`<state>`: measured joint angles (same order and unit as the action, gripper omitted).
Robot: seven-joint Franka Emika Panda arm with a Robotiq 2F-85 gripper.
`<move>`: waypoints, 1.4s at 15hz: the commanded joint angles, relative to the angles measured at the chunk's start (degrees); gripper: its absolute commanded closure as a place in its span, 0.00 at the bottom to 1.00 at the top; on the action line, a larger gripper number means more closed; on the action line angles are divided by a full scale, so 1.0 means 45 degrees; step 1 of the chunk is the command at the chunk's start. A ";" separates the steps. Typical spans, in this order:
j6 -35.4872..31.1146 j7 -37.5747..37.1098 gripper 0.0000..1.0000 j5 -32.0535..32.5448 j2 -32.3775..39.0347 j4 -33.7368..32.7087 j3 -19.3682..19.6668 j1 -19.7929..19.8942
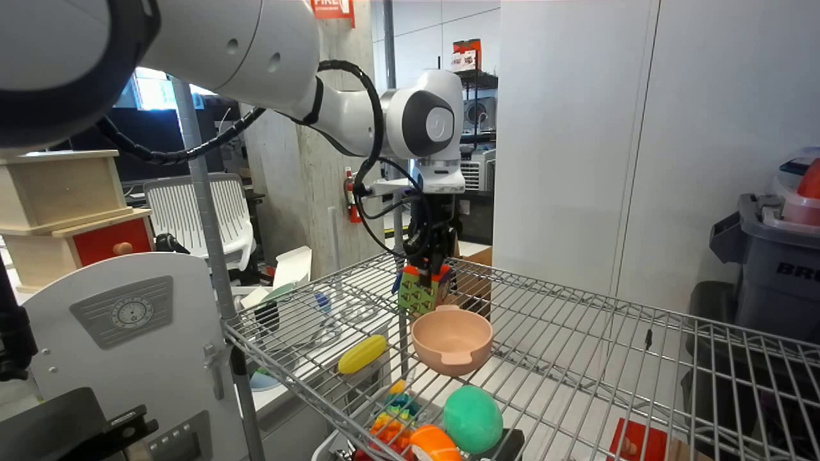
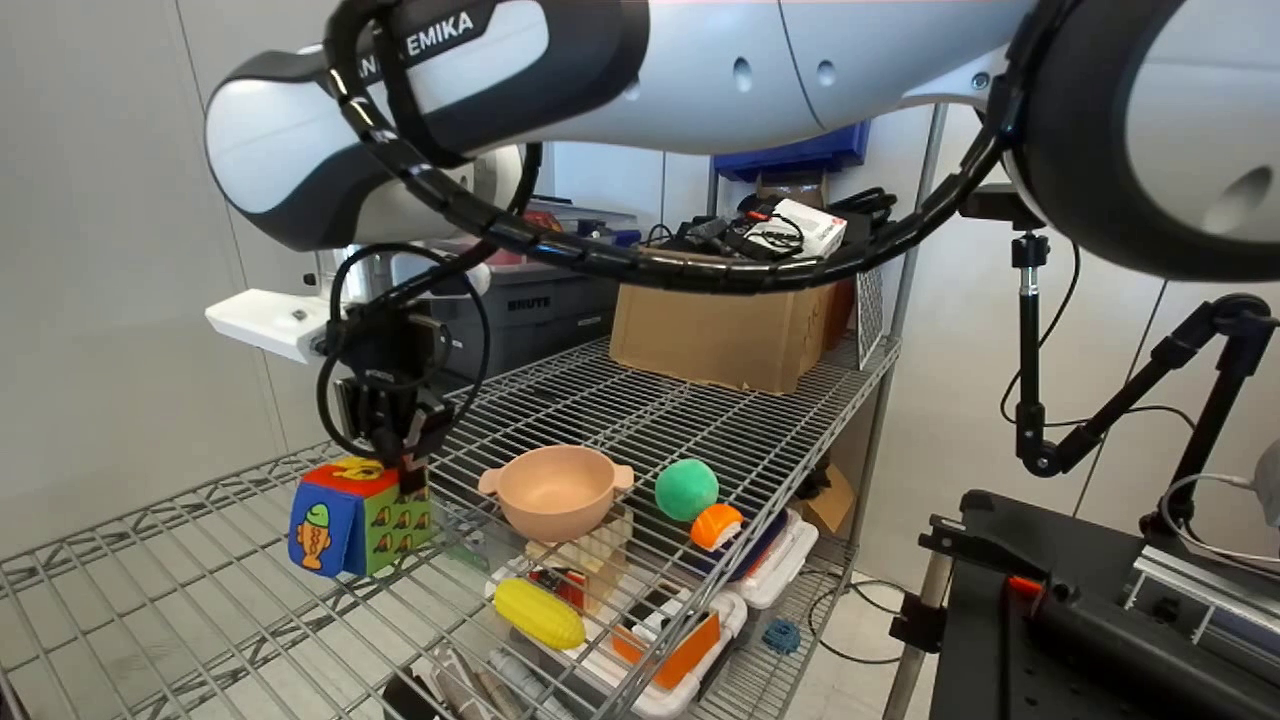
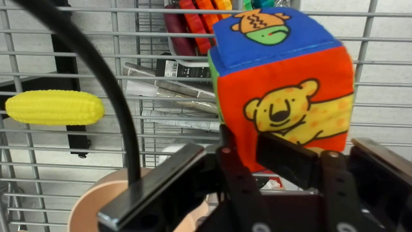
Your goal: Put the cube-shaped object into the pot
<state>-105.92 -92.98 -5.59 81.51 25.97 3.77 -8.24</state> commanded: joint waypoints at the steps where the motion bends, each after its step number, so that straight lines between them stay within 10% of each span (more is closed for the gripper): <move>1: 0.0159 -0.0074 1.00 0.0179 0.0006 -0.0048 -0.0296 0.0007; 12: 0.1213 0.1660 0.99 0.0127 -0.1909 0.0032 -0.1123 -0.0640; 21: 0.5122 0.2215 0.99 0.0660 -0.2564 0.0034 -0.0217 0.1112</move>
<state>-87.43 -85.40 -4.26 70.30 26.12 1.73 -5.66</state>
